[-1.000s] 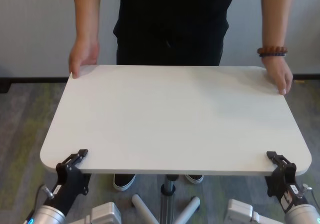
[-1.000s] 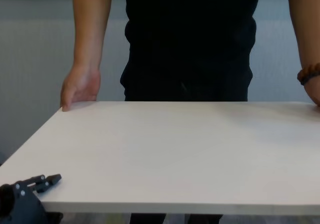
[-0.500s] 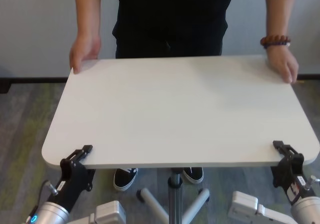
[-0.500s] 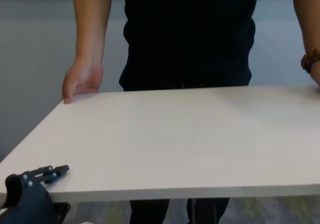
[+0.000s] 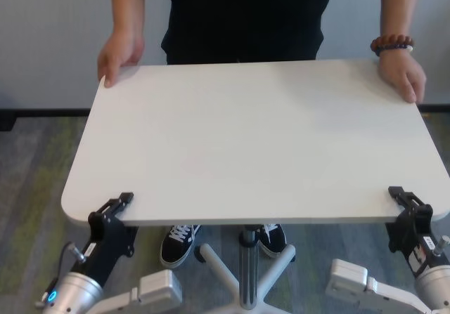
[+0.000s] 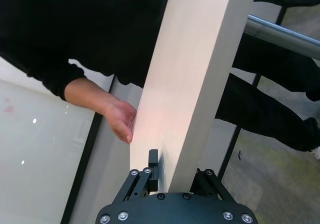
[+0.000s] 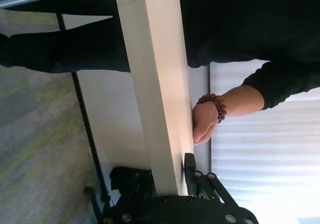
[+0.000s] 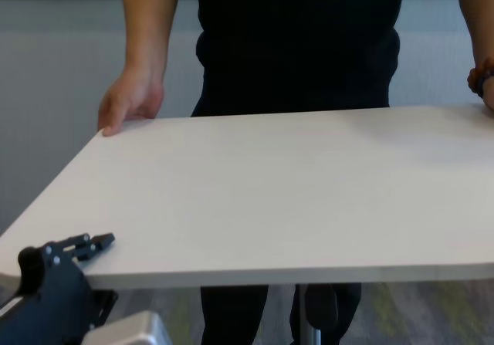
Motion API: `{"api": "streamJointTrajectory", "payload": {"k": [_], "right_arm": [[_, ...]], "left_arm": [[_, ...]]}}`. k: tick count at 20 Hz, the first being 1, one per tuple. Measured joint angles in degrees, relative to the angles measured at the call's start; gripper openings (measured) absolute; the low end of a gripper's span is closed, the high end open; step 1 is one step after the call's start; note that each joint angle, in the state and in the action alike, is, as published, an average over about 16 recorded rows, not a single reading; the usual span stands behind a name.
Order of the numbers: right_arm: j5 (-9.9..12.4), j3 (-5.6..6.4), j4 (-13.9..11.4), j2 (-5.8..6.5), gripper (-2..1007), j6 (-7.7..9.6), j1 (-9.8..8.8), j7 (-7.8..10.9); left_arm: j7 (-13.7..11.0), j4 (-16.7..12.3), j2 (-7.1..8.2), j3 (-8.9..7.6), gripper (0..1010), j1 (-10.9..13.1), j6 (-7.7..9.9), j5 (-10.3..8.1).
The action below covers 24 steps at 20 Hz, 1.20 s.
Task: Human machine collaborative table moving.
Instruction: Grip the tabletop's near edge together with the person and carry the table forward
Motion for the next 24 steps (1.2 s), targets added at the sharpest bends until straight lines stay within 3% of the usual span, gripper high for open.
{"api": "streamJointTrajectory", "payload": {"k": [12, 24], "right_arm": [[-2.0, 0.71, 2.8, -0.82, 264, -1.87, 3.54, 0.67], [-2.0, 0.06, 7.9, -1.45, 264, -4.20, 8.44, 0.69]], "left_arm": [[0.0, 2.3, -2.21, 1.69, 292, -4.7, 0.28, 1.57], [0.5, 6.7, -4.02, 4.18, 292, -10.3, 0.46, 2.80]]}}
